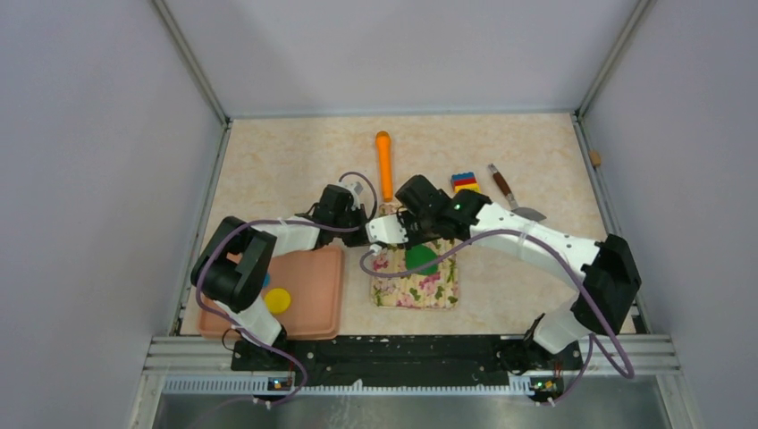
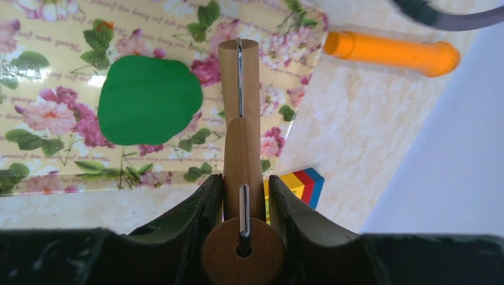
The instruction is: Roll out the dumpling wrappers from the dough
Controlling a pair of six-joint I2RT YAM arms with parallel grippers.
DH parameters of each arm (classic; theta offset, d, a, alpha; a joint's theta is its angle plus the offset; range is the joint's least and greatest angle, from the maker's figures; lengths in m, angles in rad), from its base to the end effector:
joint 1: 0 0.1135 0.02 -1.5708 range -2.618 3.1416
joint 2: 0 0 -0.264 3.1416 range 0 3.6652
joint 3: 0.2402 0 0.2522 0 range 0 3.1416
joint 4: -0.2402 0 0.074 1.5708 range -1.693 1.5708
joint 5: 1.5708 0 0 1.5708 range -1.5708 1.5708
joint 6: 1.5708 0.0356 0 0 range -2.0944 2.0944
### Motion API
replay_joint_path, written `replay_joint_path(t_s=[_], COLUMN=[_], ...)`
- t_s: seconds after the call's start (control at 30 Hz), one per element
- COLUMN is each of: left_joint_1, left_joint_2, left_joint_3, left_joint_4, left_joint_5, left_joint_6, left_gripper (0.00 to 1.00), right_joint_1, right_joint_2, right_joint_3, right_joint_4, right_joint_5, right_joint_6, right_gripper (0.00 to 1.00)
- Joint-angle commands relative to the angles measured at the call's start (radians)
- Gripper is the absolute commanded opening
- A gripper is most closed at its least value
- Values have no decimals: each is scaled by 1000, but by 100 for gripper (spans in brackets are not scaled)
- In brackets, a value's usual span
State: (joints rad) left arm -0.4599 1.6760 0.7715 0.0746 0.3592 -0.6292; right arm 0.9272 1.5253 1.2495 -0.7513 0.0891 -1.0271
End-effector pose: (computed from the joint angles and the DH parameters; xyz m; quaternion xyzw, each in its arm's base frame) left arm 0.2801 -0.1527 0.1414 -0.0131 0.9194 -0.3270 0.2184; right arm 0.1926 0.2514 0.2746 -0.7910 0.5482 -0.0562 0.2658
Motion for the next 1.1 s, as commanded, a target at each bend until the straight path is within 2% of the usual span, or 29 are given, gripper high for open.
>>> replay_joint_path(t_s=[0.0,0.2,0.33,0.47,0.73,1.07], left_joint_1=[4,4,4,4,7,10], left_joint_2=[-39,-41,-43,-45,-46,-33], left_joint_3=[-14,-14,-15,-16,-20,-16], left_joint_4=[22,22,16,14,18,21], left_joint_5=[-37,-36,-35,-40,-50,-51], left_joint_6=[27,33,37,39,45,45], left_gripper=[0,0,0,0,0,0], right_joint_1=[50,77,77,83,111,110], right_joint_2=[-75,-112,-97,-80,-89,-88], right_joint_3=[104,-15,-74,-124,-139,-163], right_joint_4=[-123,-131,-104,-146,-321,-338], right_joint_5=[-12,-67,-84,-131,-271,-327], right_joint_6=[59,76,71,72,104,125], right_gripper=[0,0,0,0,0,0])
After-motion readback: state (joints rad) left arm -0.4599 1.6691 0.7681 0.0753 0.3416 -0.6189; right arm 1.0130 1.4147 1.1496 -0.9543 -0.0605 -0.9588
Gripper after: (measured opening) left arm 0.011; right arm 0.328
